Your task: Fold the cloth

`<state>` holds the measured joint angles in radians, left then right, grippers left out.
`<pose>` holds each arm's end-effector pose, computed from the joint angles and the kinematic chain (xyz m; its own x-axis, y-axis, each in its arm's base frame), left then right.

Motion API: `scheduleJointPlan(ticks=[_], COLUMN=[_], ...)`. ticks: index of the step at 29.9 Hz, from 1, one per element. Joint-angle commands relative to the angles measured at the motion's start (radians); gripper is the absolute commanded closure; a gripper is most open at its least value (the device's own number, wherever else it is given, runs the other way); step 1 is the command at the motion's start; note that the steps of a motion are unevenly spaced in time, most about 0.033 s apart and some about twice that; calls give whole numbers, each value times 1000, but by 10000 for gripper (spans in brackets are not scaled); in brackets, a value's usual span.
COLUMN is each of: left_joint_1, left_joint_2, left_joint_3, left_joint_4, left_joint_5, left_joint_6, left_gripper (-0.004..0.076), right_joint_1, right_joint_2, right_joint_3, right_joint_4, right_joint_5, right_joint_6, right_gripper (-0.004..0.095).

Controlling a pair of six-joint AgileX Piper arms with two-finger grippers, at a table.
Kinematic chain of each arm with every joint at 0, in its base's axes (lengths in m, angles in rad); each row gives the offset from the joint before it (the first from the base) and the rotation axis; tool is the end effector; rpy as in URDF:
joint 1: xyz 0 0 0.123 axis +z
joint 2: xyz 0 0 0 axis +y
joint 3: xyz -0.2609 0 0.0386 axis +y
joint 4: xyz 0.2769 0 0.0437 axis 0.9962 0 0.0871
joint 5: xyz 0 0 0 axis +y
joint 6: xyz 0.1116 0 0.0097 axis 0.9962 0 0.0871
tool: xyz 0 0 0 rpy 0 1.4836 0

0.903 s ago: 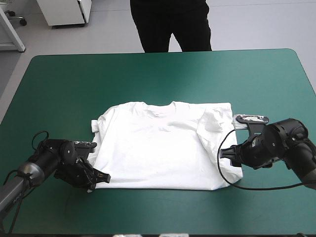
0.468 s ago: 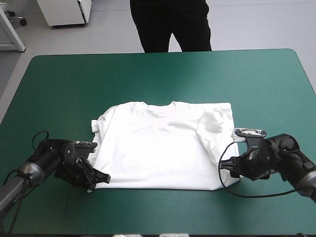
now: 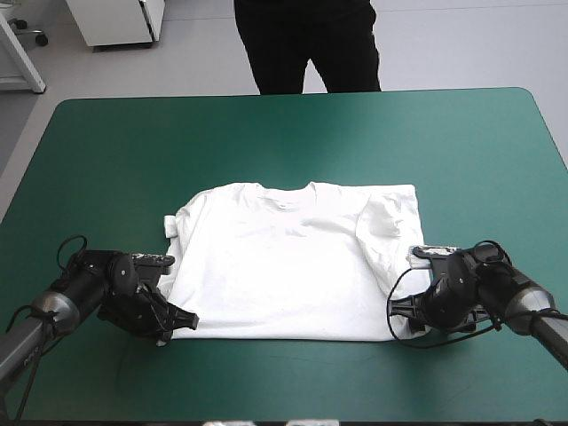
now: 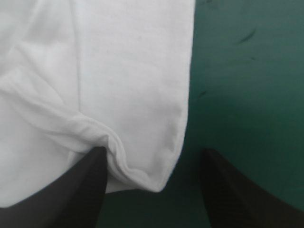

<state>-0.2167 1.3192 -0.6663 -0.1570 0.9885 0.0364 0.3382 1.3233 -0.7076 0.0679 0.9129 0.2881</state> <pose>0.2130 -0.0619 0.1408 -0.9860 0.1659 -0.0157 0.1665 0.9772 -0.1315 0.2238 0.0851 0.1502 -0.9944 -0.0071 -0.1059 -0.0169 0.9956 0.0925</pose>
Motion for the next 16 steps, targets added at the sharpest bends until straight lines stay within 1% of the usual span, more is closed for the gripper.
scheduleJointPlan(ticks=[1,2,4,5,6,11,16], left_joint_1=[-1,-1,-1,-1,-1,-1,-1], left_joint_2=[18,18,18,18,18,2,-25], left_joint_3=[24,24,22,20,16,-37,-162], left_joint_4=[10,5,-9,-11,-15,-24,-24], left_joint_5=[-45,-45,-45,-45,-45,7,74], left_joint_6=[12,12,12,12,14,44,44], left_gripper=[733,733,733,733,733,733,733], right_joint_1=[1,1,1,1,1,1,1], right_joint_2=[9,9,7,3,-1,-51,-115], right_joint_3=[-3,-3,-3,-5,-9,-59,-167], right_joint_4=[113,128,139,142,142,125,76], right_joint_5=[-25,-25,-19,-19,-17,28,83], right_joint_6=[-31,-31,-31,-31,-31,-31,-26], right_gripper=[473,556,770,860,924,925,925])
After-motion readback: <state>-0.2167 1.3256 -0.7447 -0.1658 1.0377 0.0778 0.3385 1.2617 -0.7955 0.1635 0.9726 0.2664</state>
